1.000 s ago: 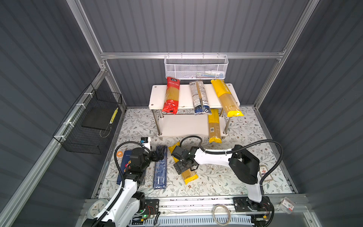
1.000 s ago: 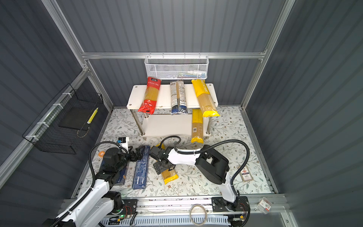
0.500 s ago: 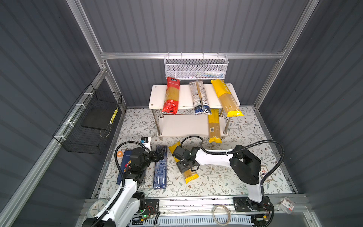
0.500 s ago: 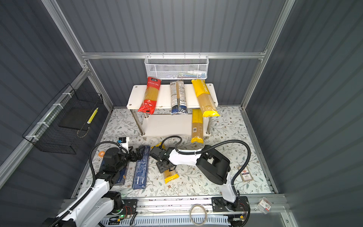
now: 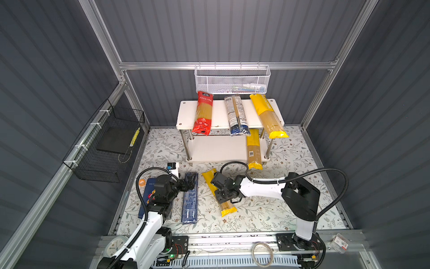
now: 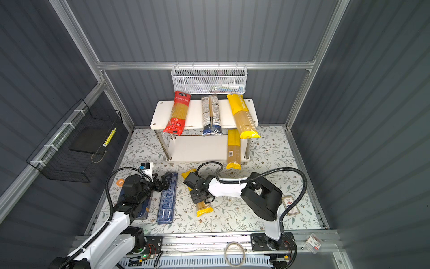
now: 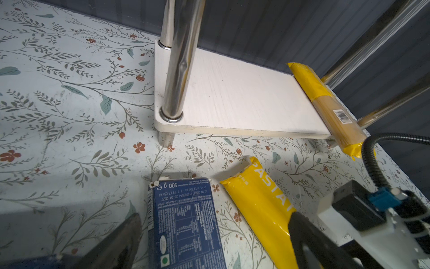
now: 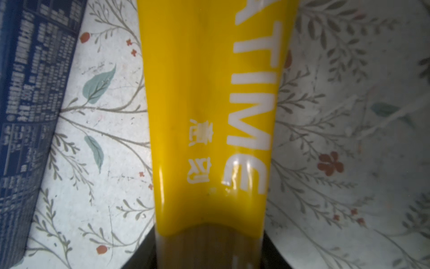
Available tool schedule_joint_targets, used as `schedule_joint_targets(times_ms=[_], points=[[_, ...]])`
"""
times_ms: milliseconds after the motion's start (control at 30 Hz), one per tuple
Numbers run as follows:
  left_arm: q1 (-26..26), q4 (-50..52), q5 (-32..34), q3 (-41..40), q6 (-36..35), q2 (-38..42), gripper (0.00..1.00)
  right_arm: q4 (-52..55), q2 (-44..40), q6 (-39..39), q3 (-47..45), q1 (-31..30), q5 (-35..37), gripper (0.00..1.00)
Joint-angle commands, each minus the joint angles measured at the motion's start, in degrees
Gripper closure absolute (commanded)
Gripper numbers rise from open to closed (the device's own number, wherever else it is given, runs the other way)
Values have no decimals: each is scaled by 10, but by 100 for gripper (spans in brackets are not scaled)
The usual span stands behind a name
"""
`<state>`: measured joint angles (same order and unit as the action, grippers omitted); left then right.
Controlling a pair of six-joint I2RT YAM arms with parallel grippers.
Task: Arrange pasta packages on shelves
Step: Pick up the pasta bag from the center of the table.
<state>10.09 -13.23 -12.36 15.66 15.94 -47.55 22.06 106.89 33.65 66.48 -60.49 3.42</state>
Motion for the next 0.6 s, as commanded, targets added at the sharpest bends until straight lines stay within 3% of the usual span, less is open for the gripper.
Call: schedule_joint_targets(times_ms=[0,567], points=[[1,-9,-11,0,-3,-1,1,-20,-30,23,-32,11,-16,62],[1,-9,-11,-1,-3,-2,1,-89,-125,41,-81,45,-22,70]])
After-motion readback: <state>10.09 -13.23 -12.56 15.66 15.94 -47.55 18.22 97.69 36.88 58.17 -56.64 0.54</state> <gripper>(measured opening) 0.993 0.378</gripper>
